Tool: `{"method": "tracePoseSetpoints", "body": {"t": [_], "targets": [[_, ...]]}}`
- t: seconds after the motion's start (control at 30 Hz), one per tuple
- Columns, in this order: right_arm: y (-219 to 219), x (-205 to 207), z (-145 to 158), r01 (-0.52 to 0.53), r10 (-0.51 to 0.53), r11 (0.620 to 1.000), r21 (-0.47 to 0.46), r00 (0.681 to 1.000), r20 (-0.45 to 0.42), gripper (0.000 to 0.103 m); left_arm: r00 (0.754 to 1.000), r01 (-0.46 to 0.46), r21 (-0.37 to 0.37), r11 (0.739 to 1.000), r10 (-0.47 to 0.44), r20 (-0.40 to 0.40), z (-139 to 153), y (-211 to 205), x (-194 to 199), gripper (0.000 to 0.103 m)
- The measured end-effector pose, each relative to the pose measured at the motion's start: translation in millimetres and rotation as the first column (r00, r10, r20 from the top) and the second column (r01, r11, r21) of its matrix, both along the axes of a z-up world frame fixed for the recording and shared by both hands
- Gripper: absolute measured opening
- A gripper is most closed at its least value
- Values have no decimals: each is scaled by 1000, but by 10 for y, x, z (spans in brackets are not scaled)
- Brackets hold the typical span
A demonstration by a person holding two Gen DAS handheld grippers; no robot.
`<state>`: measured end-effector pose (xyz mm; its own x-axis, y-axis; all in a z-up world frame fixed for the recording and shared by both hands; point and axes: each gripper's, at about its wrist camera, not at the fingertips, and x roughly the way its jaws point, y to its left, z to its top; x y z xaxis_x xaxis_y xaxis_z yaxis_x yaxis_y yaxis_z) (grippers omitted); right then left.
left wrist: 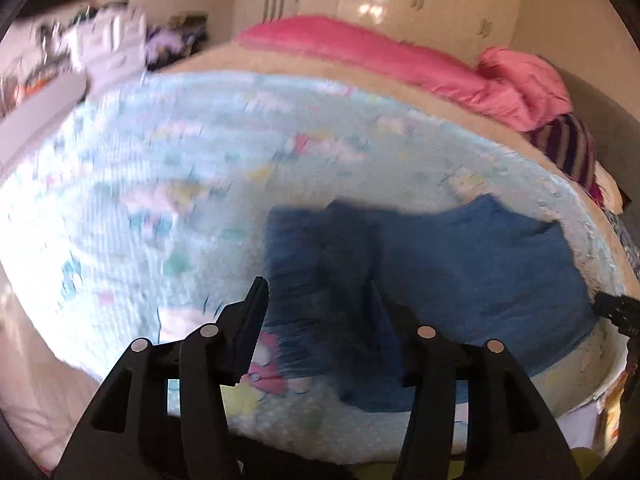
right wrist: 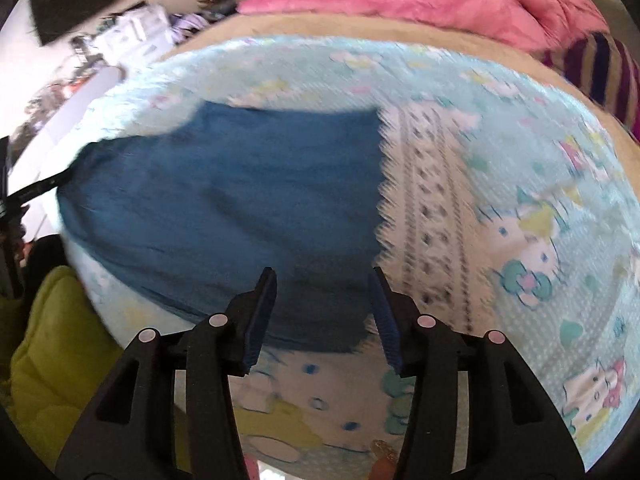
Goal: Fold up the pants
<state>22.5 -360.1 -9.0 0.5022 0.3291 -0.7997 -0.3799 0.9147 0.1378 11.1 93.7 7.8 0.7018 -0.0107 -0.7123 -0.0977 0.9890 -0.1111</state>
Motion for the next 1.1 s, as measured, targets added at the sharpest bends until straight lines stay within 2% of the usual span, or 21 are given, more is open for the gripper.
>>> {"method": "tracePoseSetpoints", "body": {"t": [0.07, 0.13, 0.23, 0.27, 0.33, 0.43, 0.53, 0.6, 0.7, 0.9, 1.0, 1.1], "targets": [[167, -15, 20, -57, 57, 998, 3, 998, 15, 40, 996, 83, -15, 996, -82, 45, 132, -236, -66, 50], [271, -12, 13, -90, 90, 996, 4, 996, 12, 40, 978, 204, -42, 978, -202, 45, 139, -540, -56, 50], [408, 0, -54, -131, 131, 991, 1, 991, -16, 40, 957, 291, 7, 957, -291, -10, -16, -904, 21, 51], [426, -5, -93, -142, 142, 990, -1, 989, -33, 41, 952, 306, 6, 952, -305, -33, -85, -959, 51, 57], [465, -44, -217, -162, 159, 986, -40, 984, -81, 42, 933, 340, -15, 940, -339, -118, -316, -1050, 147, 61], [438, -63, -247, -160, 158, 987, -30, 985, -69, 43, 922, 347, -37, 937, -348, -168, -504, -1060, 215, 62], [435, -61, -185, -169, 168, 985, -21, 984, -59, 43, 920, 366, -99, 925, -376, -115, -384, -1040, 236, 62], [409, -35, -68, -172, 172, 985, 2, 985, -20, 44, 920, 370, -129, 920, -383, -89, -306, -1033, 307, 62], [393, 81, 42, -158, 158, 987, 8, 987, 17, 47, 924, 367, -98, 925, -374, -73, -184, -1136, 504, 68], [342, 341, 63, -124, 125, 992, -31, 992, 26, 47, 908, 416, -28, 909, -417, -43, 54, -1426, 1018, 71], [318, 457, -30, -99, 99, 994, -50, 995, -9, 47, 901, 427, -15, 904, -427, -82, 13, -1542, 1423, 71], [240, 487, -168, -78, 76, 996, -41, 996, -53, 47, 885, 446, -56, 893, -450, -119, -139, -1629, 1810, 71]]}}
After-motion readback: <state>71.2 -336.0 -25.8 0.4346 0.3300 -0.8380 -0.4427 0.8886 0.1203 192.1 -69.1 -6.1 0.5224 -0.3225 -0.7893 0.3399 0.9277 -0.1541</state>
